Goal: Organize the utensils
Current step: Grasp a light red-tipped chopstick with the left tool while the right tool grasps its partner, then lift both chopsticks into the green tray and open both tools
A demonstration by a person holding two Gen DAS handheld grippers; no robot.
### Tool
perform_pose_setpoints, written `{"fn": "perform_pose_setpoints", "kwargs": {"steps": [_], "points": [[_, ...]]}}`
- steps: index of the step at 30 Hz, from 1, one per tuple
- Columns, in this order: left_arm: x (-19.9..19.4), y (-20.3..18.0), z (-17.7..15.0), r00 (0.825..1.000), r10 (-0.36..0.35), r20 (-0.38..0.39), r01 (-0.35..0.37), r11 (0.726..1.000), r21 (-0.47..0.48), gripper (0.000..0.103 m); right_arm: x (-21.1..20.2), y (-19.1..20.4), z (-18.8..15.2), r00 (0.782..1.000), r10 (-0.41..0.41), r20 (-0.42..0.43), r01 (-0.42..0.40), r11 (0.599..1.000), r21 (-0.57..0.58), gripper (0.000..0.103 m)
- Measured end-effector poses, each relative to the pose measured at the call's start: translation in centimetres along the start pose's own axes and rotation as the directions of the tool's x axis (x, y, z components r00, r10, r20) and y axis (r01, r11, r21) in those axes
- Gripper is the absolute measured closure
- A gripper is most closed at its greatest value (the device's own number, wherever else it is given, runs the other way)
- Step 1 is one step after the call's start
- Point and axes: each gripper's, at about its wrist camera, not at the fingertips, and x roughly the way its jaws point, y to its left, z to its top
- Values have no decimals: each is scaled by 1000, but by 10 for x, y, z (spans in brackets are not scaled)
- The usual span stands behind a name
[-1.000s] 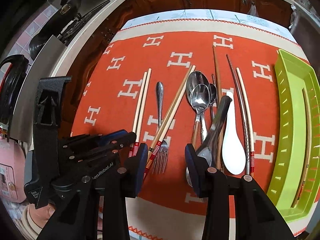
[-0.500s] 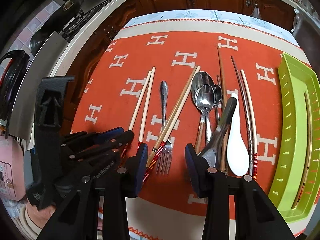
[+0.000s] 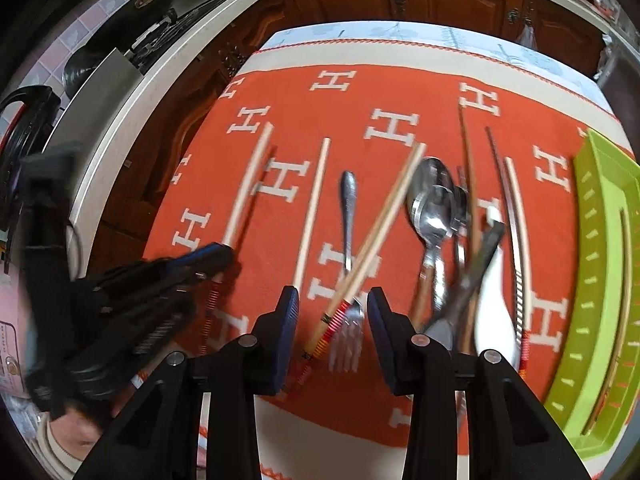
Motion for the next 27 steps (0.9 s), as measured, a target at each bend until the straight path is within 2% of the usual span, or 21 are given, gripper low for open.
{"fn": "perform_pose_setpoints", "kwargs": {"steps": [4, 10, 15, 17, 20, 22, 24, 27], "points": [[-19, 9, 8, 999, 6, 49, -6, 1000, -14, 100, 22, 17, 14, 1000, -17, -22, 16, 999, -33, 68], [-23, 20, 13, 999, 5, 48, -4, 1000, -24, 99, 64, 36, 22, 993, -97, -67, 91, 993, -76, 70], [-21, 29, 9, 999, -1, 35, 2, 999, -49, 99, 71, 55, 20, 979, -203, -7, 199, 968, -154, 71], [-19, 30, 9, 999, -2, 33, 4, 999, -54, 99, 71, 61, 19, 977, -214, 21, 214, 960, -182, 77], [-19, 29, 7, 1000, 0, 28, 1, 999, -54, 99, 71, 62, 13, 981, -192, 35, 195, 962, -192, 94], [-21, 28, 5, 1000, 0, 26, 1, 999, -52, 99, 70, 60, 10, 985, -167, 31, 170, 970, -172, 97], [-24, 26, 4, 1000, -2, 27, 3, 999, -49, 99, 64, 48, 9, 997, -74, 8, 74, 992, -102, 97], [-30, 22, 3, 999, -4, 32, 6, 999, -39, 99, 46, 30, 6, 1000, 23, 12, -23, 1000, -20, 98]]}}
